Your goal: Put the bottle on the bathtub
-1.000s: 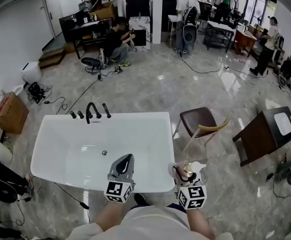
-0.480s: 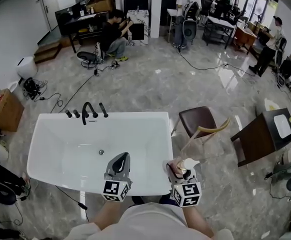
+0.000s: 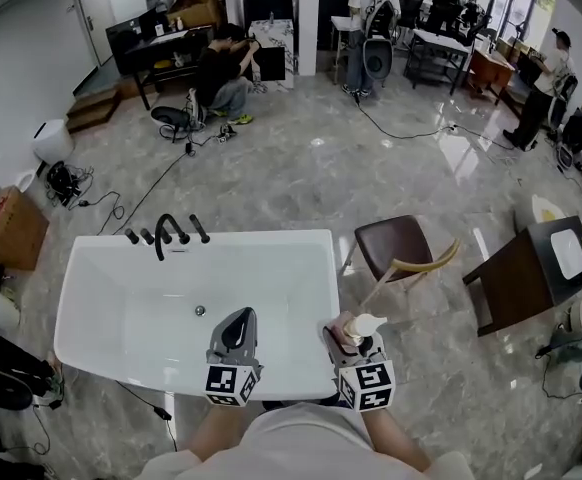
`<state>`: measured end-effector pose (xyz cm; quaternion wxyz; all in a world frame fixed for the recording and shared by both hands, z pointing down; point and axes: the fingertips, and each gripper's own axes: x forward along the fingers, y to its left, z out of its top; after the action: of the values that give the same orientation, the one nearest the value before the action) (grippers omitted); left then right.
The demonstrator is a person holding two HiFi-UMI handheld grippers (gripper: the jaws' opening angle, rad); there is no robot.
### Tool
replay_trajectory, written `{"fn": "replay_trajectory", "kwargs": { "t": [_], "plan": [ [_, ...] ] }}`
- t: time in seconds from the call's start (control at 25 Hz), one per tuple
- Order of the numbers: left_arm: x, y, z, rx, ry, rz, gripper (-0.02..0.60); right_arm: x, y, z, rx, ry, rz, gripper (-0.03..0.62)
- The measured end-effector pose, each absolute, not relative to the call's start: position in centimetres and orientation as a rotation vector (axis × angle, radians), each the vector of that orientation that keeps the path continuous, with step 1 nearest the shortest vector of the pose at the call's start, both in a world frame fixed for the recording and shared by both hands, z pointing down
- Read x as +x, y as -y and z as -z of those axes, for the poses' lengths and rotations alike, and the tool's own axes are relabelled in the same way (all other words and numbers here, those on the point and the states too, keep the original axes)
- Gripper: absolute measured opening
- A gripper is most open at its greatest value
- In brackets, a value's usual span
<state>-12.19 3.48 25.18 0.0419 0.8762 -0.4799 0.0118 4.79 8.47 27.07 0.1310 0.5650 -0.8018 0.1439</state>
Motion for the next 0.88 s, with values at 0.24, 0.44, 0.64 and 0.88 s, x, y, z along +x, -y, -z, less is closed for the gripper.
{"fn": "replay_trajectory", "kwargs": {
  "t": [0.24, 0.44, 0.64, 0.88],
  "plan": [
    [-11.9, -2.6, -25.3, 2.654, 1.472, -0.023, 0.008, 5.6, -7.5, -28.0, 1.633, 2.320, -0.440, 0.217],
    [-11.8, -1.1, -26.7, 2.637, 1.481, -0.052, 0.008, 6.3, -5.8, -29.4, 1.637, 2.304, -0.449, 0.218],
    [-11.7, 0.1, -29.2, 2.635, 1.477, -0.124, 0.008, 6.8, -4.0, -32.7, 1.653, 2.266, -0.480, 0.218],
    [-11.7, 3.0, -32.8, 2.622, 1.478, -0.172, 0.008, 7.3, -0.7, -37.5, 1.654, 2.236, -0.528, 0.218]
  ]
}}
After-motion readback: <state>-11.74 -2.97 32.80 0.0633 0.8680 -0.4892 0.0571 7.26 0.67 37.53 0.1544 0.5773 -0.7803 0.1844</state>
